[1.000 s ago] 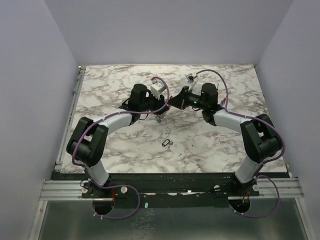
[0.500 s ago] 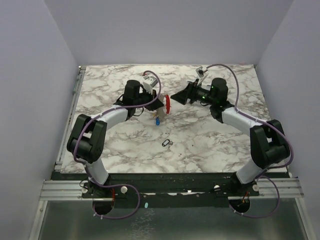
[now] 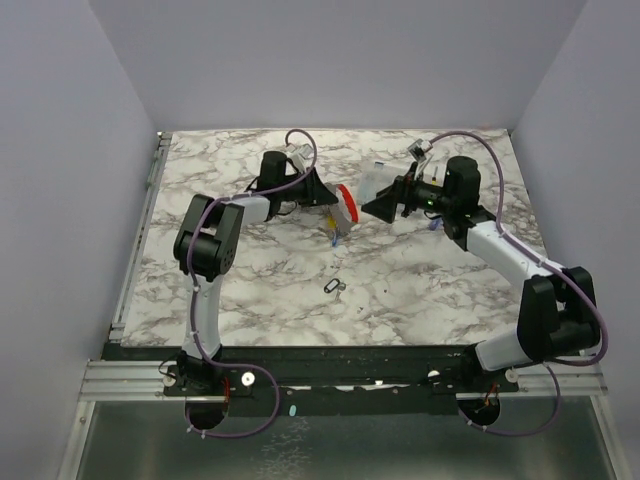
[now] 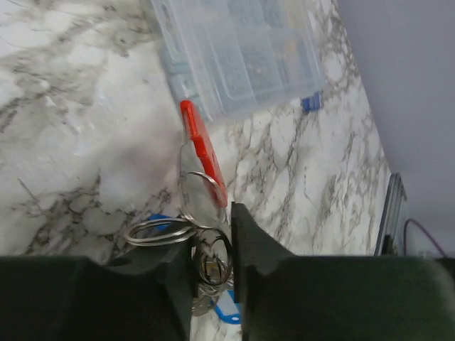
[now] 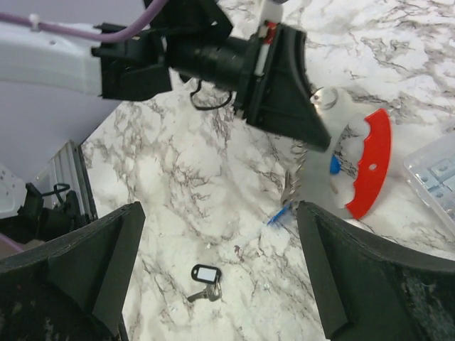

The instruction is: Remove the keys from the keyring

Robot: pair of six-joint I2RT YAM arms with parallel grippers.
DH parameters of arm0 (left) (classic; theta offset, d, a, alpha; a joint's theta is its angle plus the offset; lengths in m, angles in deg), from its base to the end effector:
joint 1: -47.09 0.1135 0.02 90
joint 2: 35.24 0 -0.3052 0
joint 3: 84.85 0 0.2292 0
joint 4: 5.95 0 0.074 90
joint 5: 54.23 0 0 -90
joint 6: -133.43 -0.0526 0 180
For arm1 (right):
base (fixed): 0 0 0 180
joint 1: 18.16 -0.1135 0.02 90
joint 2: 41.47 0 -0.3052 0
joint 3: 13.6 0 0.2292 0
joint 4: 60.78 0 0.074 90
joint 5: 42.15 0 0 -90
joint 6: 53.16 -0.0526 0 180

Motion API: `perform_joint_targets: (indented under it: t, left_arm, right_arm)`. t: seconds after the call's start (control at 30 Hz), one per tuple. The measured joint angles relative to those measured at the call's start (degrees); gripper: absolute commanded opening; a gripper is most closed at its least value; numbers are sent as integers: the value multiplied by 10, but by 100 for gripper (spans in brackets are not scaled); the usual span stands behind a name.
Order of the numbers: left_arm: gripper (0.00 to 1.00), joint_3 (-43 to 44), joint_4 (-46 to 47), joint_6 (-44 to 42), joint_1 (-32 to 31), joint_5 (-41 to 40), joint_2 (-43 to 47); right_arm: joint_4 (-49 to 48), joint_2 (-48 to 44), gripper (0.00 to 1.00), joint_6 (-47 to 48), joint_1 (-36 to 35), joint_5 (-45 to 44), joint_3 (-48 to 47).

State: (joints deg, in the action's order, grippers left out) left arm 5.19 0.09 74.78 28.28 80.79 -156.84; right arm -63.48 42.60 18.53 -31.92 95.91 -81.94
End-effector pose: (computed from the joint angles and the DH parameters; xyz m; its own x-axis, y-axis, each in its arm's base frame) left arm 0.4382 -0.1886 0.2056 -0.7812 -0.1224 -0.6121 0.4985 0.4679 -0.7298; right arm 0.2971 0.1130 0.3303 -0.4790 0.0989 -0.8722 -0.7504 0.4695 0.4653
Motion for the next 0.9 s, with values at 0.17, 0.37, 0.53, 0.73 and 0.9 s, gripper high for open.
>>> perform_joint_targets:
  t: [0.17,0.37,0.53,0.73,0.9]
  left_arm:
    - [83,39,0,22,16,-11,-43]
    - [99,62,-115,-67,24,-66,-25]
    - [99,61,-245,-187,43,-141,67]
    - [99,16,-348,-335,51,-185,254]
    - [99,-31,-416,-421,-13,-216,326]
  right_arm:
    - [51,-18,100,38,0,10,0]
    - [101,-28,100,73,3,9,0]
    - [167,-47,100,111,10,1,-8]
    - [242,-66,100,155,24,-2,-30]
    - [305,-67,100,193,39,-5,-49]
